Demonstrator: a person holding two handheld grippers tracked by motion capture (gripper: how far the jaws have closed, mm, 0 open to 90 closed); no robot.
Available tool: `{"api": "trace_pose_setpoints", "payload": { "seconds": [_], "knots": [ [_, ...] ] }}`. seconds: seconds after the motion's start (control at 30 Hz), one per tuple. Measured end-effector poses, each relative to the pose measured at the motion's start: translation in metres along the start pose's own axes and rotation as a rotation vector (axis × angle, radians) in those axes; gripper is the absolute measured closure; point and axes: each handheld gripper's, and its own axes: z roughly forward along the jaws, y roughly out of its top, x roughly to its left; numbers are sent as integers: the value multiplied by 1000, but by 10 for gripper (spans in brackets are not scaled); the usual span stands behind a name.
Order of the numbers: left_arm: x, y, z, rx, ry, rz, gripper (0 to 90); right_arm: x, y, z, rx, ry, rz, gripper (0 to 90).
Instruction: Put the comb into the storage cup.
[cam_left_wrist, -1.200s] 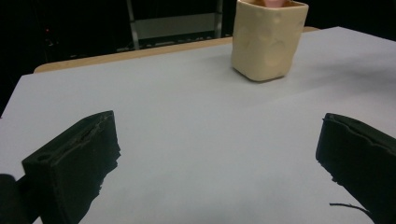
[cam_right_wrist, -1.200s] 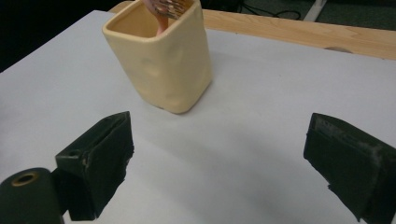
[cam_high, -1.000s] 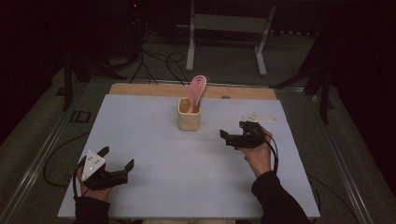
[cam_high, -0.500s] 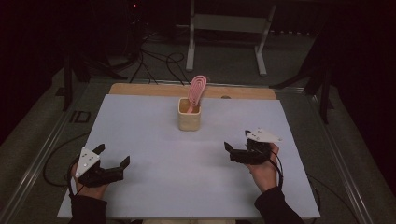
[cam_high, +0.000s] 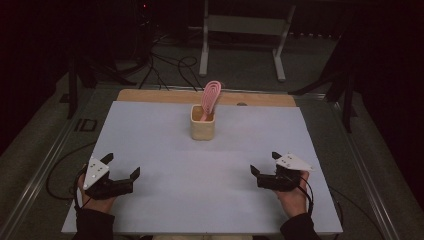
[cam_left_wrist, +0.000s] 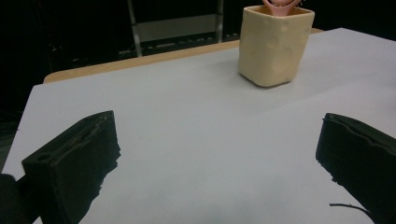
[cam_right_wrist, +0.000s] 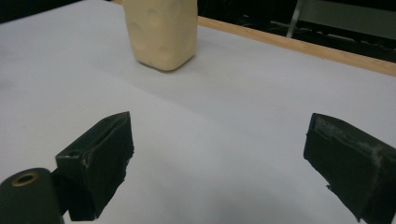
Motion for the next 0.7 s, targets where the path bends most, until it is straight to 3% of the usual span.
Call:
{"api": "trace_pose_setpoints", "payload": {
  "seconds": [0.23,0.7],
  "knots": [
    [1,-2,-1,-9,-6,5,1,-9,-16,-10,-18,1,16,83],
    [1,-8,-3,-26,-22,3,1,-8,-29,-24,-99,2,41,83]
  ]
}}
